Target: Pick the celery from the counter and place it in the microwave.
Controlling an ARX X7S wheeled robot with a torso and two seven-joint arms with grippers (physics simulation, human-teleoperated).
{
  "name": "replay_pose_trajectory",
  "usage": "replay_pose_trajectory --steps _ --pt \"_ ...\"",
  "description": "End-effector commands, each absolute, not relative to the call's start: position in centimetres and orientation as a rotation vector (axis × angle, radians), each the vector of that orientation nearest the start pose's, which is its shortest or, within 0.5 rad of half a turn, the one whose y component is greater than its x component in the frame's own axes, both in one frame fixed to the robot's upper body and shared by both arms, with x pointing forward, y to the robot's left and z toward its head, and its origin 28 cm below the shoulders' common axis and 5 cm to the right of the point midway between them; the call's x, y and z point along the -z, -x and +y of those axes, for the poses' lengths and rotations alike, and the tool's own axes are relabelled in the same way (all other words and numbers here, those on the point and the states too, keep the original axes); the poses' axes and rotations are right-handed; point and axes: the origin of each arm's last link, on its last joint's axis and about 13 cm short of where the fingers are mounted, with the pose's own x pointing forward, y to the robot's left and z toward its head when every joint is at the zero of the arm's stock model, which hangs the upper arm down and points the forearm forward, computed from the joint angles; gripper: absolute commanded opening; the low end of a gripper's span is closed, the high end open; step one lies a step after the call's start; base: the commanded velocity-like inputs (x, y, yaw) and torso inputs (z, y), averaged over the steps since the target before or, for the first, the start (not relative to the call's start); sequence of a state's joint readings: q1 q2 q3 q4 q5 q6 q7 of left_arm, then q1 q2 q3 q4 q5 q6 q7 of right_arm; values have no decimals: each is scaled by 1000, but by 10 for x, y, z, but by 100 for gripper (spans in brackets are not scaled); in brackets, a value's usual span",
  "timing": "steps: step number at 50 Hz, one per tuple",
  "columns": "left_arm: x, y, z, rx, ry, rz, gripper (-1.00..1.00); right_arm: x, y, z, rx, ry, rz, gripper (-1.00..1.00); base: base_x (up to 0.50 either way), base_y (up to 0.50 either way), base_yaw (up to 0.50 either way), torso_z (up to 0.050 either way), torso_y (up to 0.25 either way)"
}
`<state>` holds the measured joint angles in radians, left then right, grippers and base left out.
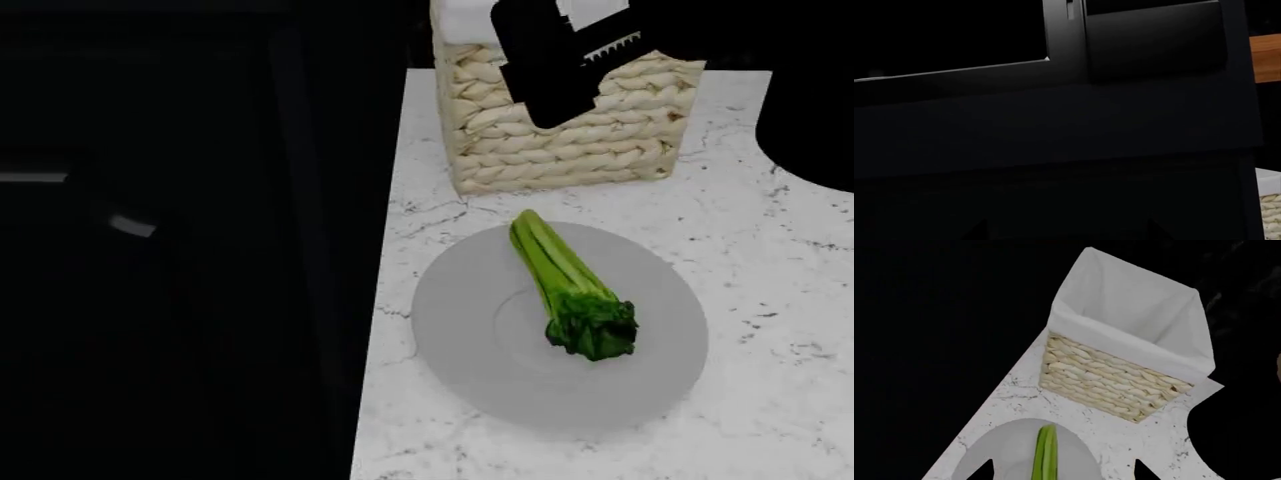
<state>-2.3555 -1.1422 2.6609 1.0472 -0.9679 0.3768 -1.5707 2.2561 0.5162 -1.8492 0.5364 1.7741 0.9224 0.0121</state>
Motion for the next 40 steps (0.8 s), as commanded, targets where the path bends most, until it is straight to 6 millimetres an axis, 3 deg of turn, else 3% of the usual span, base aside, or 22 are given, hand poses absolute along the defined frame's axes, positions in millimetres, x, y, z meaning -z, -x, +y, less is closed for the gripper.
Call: replay_pose_trajectory --steps 1,23,40 --pt "-257 -124 229 -49 -103 -402 100 -402 -341 -150 -328 369 551 100 0 0 0 0 0" --pt "-257 -124 229 -42 -102 -398 100 -365 -376 -148 -299 364 632 100 0 0 0 0 0" --pt "-250 -120 233 -49 -91 -386 100 -348 -397 -146 -291 330 669 100 0 0 0 0 0"
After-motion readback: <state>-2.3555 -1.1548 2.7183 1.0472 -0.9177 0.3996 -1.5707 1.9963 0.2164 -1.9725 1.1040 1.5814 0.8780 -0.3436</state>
